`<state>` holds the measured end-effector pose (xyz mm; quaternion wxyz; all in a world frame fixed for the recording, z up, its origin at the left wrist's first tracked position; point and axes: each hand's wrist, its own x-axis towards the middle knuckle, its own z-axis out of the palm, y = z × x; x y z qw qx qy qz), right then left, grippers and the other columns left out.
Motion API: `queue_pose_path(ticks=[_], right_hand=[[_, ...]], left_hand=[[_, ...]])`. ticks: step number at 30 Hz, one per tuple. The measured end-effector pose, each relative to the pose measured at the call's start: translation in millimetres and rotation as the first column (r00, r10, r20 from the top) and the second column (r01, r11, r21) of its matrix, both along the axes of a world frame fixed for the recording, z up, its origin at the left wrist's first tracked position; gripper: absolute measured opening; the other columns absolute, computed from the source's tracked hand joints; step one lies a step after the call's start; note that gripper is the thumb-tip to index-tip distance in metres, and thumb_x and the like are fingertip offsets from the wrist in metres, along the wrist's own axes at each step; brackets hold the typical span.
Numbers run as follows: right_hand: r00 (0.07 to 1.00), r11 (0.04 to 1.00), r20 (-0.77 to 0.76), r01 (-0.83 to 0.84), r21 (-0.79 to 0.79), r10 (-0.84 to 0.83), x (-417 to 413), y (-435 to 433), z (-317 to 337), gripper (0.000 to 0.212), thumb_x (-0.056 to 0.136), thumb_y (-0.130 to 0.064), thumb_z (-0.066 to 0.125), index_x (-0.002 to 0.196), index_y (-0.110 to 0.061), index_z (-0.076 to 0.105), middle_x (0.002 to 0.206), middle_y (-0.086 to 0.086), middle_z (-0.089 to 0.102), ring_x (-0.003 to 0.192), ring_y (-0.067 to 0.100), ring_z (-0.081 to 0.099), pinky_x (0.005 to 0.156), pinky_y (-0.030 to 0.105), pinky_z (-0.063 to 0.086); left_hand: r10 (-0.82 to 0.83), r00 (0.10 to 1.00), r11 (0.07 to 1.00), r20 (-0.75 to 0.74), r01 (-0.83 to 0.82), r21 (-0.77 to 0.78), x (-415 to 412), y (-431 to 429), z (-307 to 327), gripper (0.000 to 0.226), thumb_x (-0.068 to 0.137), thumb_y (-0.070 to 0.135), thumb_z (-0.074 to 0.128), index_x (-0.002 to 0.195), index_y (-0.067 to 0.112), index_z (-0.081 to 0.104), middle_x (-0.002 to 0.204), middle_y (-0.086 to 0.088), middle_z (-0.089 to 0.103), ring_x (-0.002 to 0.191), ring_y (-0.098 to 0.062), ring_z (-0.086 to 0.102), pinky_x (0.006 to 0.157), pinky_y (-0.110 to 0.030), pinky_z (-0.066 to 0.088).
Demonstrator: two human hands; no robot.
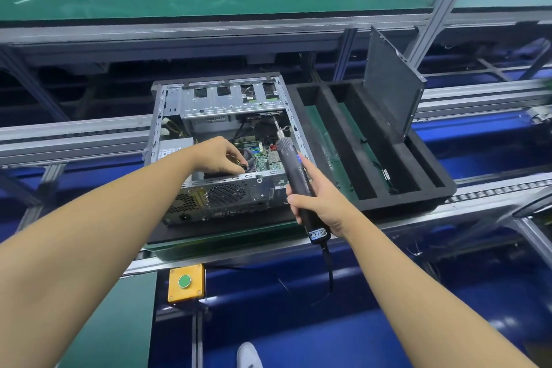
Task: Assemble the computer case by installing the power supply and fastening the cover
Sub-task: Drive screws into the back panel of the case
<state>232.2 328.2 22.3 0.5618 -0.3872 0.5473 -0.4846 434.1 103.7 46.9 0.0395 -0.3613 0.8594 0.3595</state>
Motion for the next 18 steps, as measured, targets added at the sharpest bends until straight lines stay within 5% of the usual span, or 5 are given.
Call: queue_pose_path(ticks=[3, 8, 12, 15, 18], right_hand=[[1.000, 1.000, 0.009, -0.004, -0.022, 0.005, 0, 2, 3, 0.098, 0.086, -0.004, 0.075, 0.158, -0.051, 0.027, 0.100, 0.005, 0.071, 0.073, 0.023, 0.060, 0.063, 0.037, 0.057], [0.999, 0.999, 0.035, -0.018, -0.049, 0.020, 0, 10, 3, 0.095, 0.081, -0.009, 0.079, 0.147, -0.063, 0.036, 0.103, 0.004, 0.071, 0.073, 0.023, 0.061, 0.064, 0.036, 0.058], [0.998, 0.998, 0.055, -0.031, -0.059, 0.034, -1, 19, 2, 0.091, 0.080, -0.011, 0.080, 0.136, -0.072, 0.042, 0.098, 0.004, 0.072, 0.073, 0.022, 0.062, 0.065, 0.036, 0.058], [0.998, 0.998, 0.064, -0.022, -0.053, 0.025, -2, 27, 1, 0.094, 0.081, -0.009, 0.079, 0.146, -0.063, 0.038, 0.099, 0.007, 0.070, 0.073, 0.022, 0.061, 0.063, 0.036, 0.057], [0.997, 0.998, 0.072, -0.012, -0.057, 0.016, 0, 34, 0, 0.096, 0.083, -0.006, 0.077, 0.150, -0.059, 0.034, 0.099, 0.009, 0.069, 0.072, 0.023, 0.060, 0.061, 0.036, 0.056]], left_hand=[[0.016, 1.000, 1.000, 0.009, -0.017, 0.021, 1, 2, 1, 0.010, 0.078, 0.035, 0.080, 0.080, 0.044, 0.077, 0.078, 0.023, 0.070, 0.062, 0.004, 0.058, 0.055, -0.009, 0.040], [0.016, 0.999, 0.998, 0.038, -0.019, 0.067, 10, 7, -4, 0.019, 0.086, 0.053, 0.070, 0.097, 0.039, 0.077, 0.114, 0.017, 0.066, 0.105, -0.008, 0.060, 0.087, -0.028, 0.040], [0.075, 0.997, 0.993, -0.019, -0.073, 0.094, 16, 20, -6, 0.040, 0.087, 0.061, 0.063, 0.091, 0.024, 0.078, 0.100, 0.010, 0.069, 0.092, -0.019, 0.060, 0.091, -0.038, 0.045], [0.074, 0.997, 0.994, -0.024, -0.072, 0.079, 20, 28, 1, 0.024, 0.080, 0.059, 0.072, 0.095, 0.041, 0.076, 0.116, 0.024, 0.060, 0.105, -0.008, 0.059, 0.086, -0.027, 0.042], [0.017, 0.999, 0.998, 0.046, -0.013, -0.068, 23, 36, 1, 0.033, 0.081, 0.042, 0.079, 0.111, 0.038, 0.068, 0.124, 0.017, 0.050, 0.111, -0.009, 0.050, 0.094, -0.029, 0.035]])
